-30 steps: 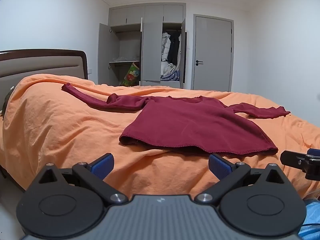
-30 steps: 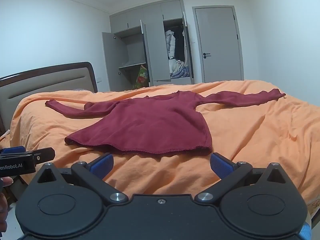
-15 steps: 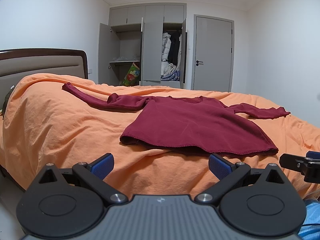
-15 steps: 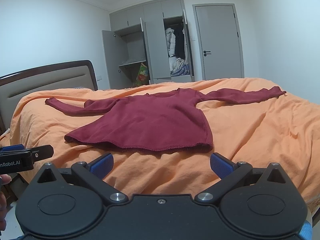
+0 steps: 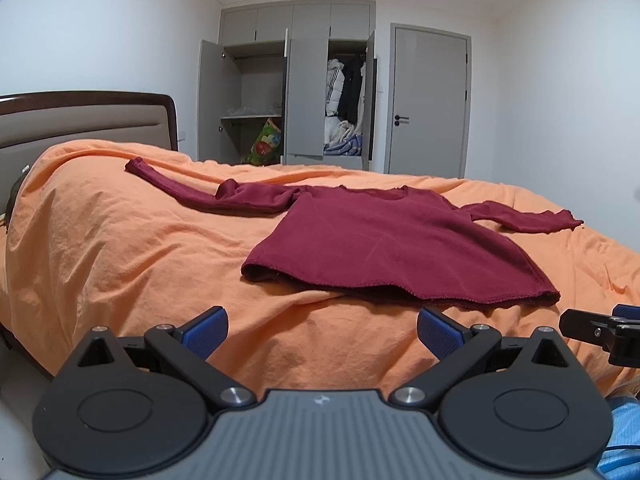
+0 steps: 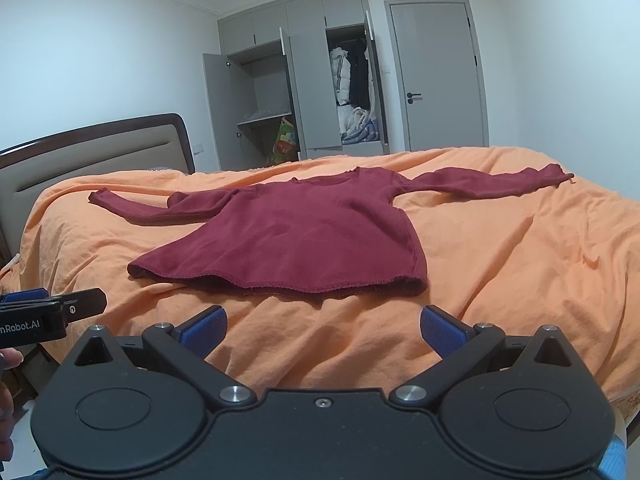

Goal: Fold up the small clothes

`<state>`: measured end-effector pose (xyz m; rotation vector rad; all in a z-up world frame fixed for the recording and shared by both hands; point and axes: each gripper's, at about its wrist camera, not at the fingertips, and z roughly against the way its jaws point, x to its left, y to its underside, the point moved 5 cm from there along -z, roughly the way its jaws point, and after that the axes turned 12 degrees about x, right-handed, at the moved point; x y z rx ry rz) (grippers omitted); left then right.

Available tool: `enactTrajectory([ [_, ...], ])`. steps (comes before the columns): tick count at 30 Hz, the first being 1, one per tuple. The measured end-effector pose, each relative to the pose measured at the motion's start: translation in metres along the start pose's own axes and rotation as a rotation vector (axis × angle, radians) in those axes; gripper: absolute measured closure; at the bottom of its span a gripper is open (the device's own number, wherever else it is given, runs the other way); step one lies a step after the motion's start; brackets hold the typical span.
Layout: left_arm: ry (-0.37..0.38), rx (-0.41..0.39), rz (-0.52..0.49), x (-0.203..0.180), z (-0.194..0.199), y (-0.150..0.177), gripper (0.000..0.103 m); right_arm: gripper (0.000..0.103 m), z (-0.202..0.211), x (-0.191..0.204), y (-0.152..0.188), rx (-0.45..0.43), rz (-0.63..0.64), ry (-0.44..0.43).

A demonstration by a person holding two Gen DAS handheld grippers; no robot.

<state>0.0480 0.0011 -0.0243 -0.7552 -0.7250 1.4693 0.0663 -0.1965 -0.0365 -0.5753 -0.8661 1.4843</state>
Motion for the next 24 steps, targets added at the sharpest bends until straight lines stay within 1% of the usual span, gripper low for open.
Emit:
enactTrajectory([
  [6, -0.007, 0.037, 0.008, 0.002, -0.009, 0.004, 0.000, 0.000, -0.007, -0.003, 0.002, 0.043, -0.015, 0.002],
  [24, -0.009, 0.052, 0.011, 0.002, -0.013, 0.006, 0.000, 0.000, -0.013, -0.003, 0.002, 0.082, -0.014, 0.004],
])
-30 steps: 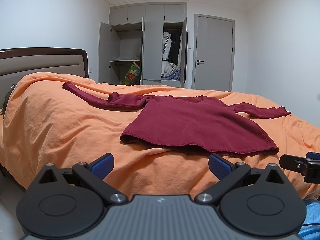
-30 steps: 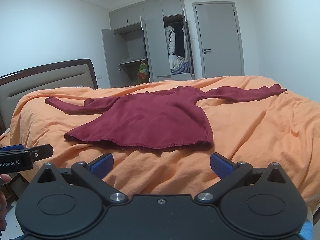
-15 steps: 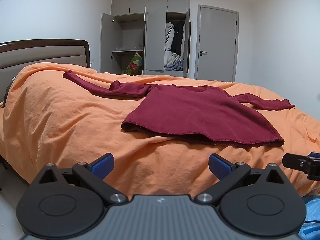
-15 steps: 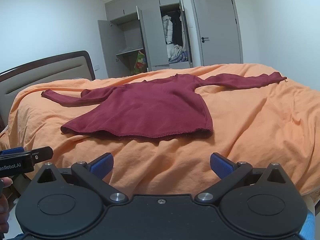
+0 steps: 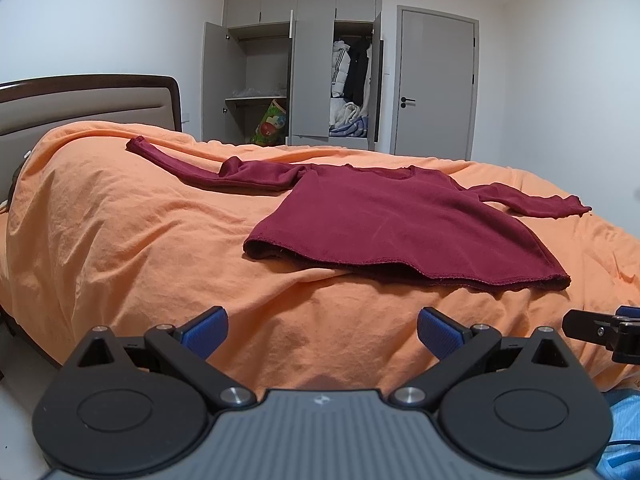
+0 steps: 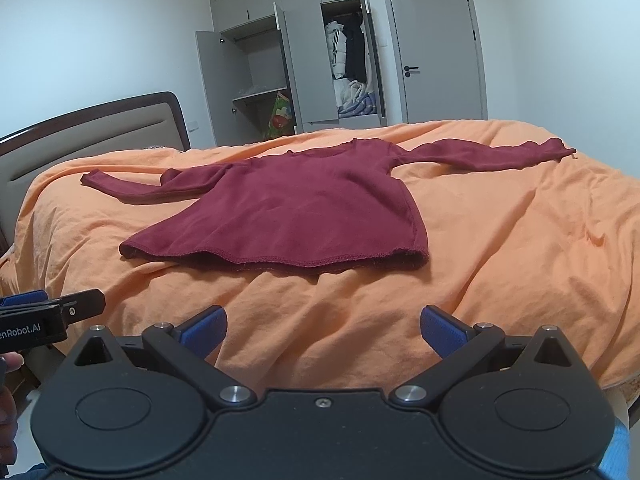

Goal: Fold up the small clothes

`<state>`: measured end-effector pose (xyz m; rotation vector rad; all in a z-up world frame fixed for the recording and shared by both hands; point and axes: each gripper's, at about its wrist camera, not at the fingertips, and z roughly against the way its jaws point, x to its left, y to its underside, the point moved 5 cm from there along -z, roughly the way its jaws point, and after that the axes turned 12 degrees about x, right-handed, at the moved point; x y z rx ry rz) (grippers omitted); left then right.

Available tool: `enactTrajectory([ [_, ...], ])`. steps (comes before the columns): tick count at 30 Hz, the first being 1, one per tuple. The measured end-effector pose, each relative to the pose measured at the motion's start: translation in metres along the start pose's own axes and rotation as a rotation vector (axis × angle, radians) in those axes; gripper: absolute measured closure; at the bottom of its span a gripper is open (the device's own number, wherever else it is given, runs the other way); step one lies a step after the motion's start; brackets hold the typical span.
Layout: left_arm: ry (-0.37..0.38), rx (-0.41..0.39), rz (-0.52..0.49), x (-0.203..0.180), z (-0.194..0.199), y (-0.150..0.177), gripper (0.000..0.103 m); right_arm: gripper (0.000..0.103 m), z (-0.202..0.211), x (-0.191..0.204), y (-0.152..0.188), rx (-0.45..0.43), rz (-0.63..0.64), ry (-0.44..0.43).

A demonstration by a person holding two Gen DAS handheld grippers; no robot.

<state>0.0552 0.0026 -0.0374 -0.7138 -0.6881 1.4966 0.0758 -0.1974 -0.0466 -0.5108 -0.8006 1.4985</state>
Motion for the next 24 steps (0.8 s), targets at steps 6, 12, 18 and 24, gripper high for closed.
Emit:
enactTrajectory([
  [6, 0.000, 0.002, 0.001, 0.0002, -0.0003, 0.0002, 0.000, 0.000, 0.0002, 0.0000, -0.0001, 0.000, -0.002, 0.000],
  [12, 0.000, 0.000, -0.002, 0.0000, 0.0000, 0.0002, 0.000, 0.000, -0.0003, 0.0004, 0.0001, 0.000, -0.001, 0.001],
  [18, -0.001, -0.001, -0.002, 0.0001, -0.0003, 0.0007, 0.000, 0.000, -0.0005, 0.0007, 0.0003, -0.001, -0.001, 0.001],
  [24, 0.000, 0.000, -0.002, 0.0000, -0.0006, 0.0010, 0.000, 0.000, -0.0015, 0.0014, 0.0016, 0.003, 0.003, 0.000],
])
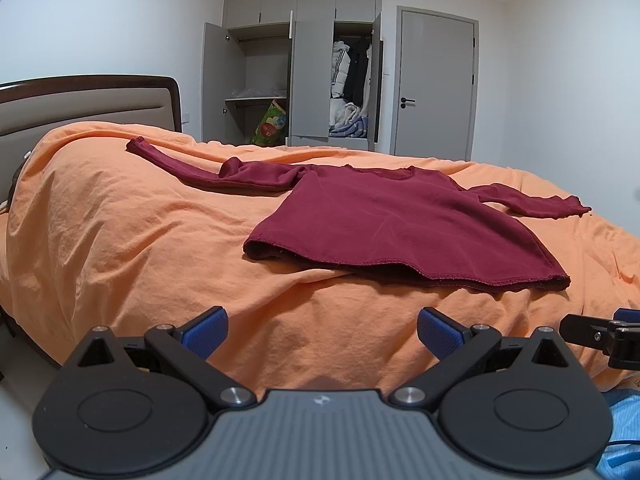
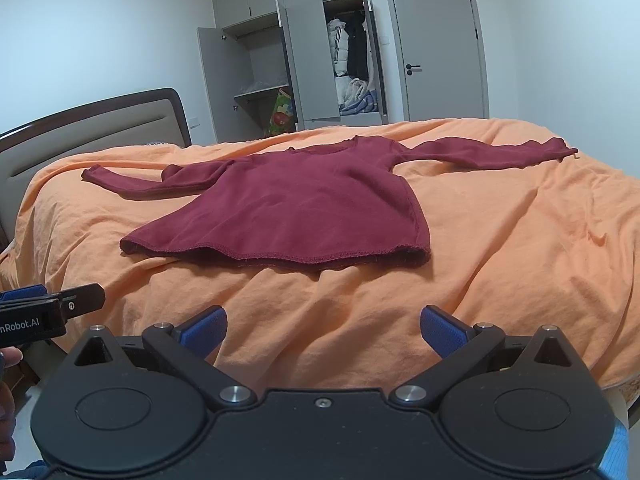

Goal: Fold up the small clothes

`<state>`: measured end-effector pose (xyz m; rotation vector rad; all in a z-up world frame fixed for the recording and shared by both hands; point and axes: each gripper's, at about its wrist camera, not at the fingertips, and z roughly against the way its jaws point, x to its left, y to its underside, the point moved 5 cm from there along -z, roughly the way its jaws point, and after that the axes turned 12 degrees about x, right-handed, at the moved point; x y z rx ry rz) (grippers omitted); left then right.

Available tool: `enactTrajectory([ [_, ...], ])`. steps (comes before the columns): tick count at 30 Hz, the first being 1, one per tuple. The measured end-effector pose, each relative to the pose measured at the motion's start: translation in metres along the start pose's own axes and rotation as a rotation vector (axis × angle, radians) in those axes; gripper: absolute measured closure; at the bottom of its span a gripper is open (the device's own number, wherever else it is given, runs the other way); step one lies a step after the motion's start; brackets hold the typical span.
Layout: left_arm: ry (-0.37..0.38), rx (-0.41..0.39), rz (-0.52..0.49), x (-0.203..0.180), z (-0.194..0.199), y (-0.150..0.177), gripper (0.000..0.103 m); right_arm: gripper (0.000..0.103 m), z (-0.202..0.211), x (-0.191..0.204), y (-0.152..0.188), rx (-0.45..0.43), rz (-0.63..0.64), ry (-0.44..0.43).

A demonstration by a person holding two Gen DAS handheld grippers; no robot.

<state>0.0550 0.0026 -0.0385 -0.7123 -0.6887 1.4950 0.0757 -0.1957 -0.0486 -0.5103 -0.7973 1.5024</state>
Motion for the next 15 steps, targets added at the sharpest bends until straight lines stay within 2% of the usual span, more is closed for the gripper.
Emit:
enactTrajectory([
  [6, 0.008, 0.004, 0.007, 0.001, 0.000, 0.000, 0.000, 0.000, -0.004, -0.001, 0.000, 0.017, -0.005, 0.000],
  [11, -0.050, 0.022, 0.001, 0.001, -0.006, -0.009, 0.000, 0.000, -0.013, -0.006, 0.003, 0.079, -0.027, -0.007],
  [15, -0.063, 0.016, -0.035, -0.005, -0.012, -0.028, 0.000, 0.000, -0.020, -0.015, -0.003, 0.123, -0.061, -0.048],
])
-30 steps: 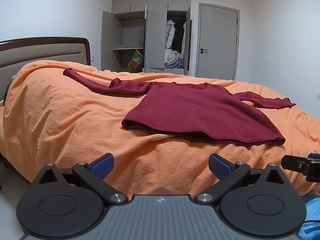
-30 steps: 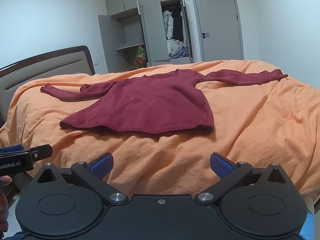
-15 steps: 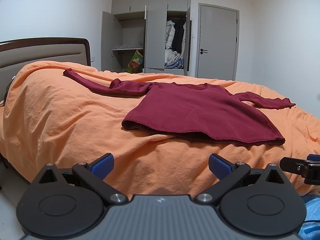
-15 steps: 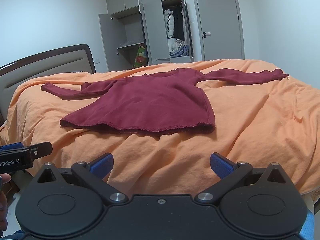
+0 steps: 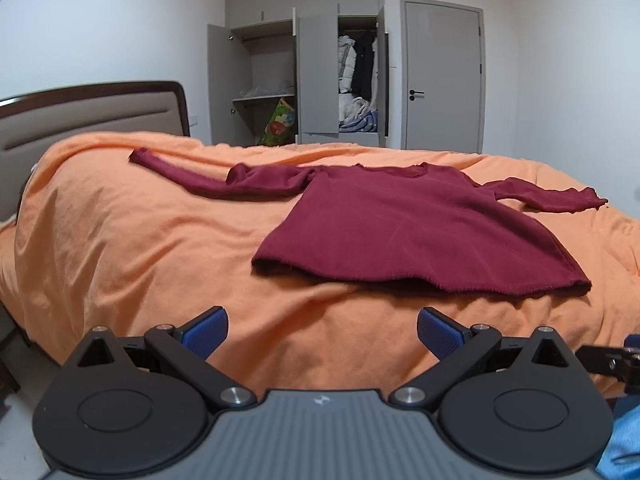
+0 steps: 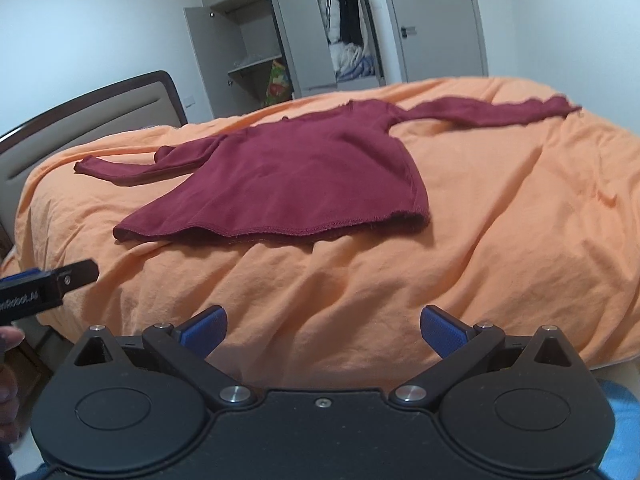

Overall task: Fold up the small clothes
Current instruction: 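Move the right gripper to a sweater sleeve cuff and close on it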

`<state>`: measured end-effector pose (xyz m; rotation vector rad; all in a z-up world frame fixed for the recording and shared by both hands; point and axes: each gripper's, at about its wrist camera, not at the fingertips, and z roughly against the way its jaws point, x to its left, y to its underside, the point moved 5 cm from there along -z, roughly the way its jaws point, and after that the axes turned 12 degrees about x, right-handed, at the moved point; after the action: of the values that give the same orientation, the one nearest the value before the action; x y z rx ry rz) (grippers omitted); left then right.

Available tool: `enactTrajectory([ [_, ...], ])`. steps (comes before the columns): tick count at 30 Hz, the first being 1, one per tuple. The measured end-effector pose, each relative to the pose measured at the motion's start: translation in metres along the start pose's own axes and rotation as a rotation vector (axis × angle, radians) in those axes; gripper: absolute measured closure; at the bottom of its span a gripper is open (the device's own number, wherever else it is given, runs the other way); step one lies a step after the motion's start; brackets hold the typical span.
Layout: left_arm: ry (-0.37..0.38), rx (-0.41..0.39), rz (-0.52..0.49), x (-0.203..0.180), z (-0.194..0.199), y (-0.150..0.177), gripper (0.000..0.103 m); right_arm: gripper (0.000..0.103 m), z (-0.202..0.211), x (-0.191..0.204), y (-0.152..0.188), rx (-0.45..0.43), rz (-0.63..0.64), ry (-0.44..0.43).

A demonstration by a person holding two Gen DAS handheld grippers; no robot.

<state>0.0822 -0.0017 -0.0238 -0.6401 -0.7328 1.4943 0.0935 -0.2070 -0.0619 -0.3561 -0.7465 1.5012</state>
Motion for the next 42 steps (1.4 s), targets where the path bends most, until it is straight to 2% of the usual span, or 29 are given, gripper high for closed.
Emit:
enactTrajectory([
  [2, -0.004, -0.003, -0.022, -0.007, -0.005, -0.015, 0.000, 0.000, -0.003, -0.006, -0.009, 0.008, 0.009, 0.002],
  [6, 0.020, -0.025, -0.064, -0.027, -0.018, -0.051, 0.000, 0.000, -0.008, -0.023, -0.032, -0.013, 0.026, 0.069],
  [9, 0.029, -0.052, -0.086, -0.046, -0.030, -0.078, 0.000, 0.000, -0.014, -0.042, -0.049, -0.017, 0.000, 0.102],
  [12, 0.042, -0.052, -0.123, -0.067, -0.045, -0.099, 0.000, 0.000, -0.023, -0.064, -0.065, -0.009, -0.041, 0.178],
  [19, 0.068, -0.004, -0.178, -0.109, -0.102, -0.140, 0.000, 0.000, -0.047, -0.111, -0.103, 0.004, -0.098, 0.251],
  [28, 0.091, 0.067, -0.133, -0.151, -0.184, -0.191, 0.000, 0.000, -0.084, -0.161, -0.156, 0.044, -0.172, 0.300],
  [32, 0.107, 0.083, -0.144, -0.173, -0.219, -0.212, 0.000, 0.000, -0.096, -0.184, -0.178, 0.048, -0.194, 0.322],
  [34, 0.113, 0.078, -0.159, -0.186, -0.237, -0.221, 0.000, 0.000, -0.098, -0.197, -0.190, 0.022, -0.194, 0.332],
  [37, 0.117, 0.067, -0.166, -0.203, -0.263, -0.230, 0.000, 0.000, -0.099, -0.218, -0.210, -0.078, -0.178, 0.355],
  [42, 0.106, 0.112, -0.157, -0.220, -0.300, -0.224, 0.000, 0.000, -0.110, -0.269, -0.232, -0.216, -0.223, 0.419],
])
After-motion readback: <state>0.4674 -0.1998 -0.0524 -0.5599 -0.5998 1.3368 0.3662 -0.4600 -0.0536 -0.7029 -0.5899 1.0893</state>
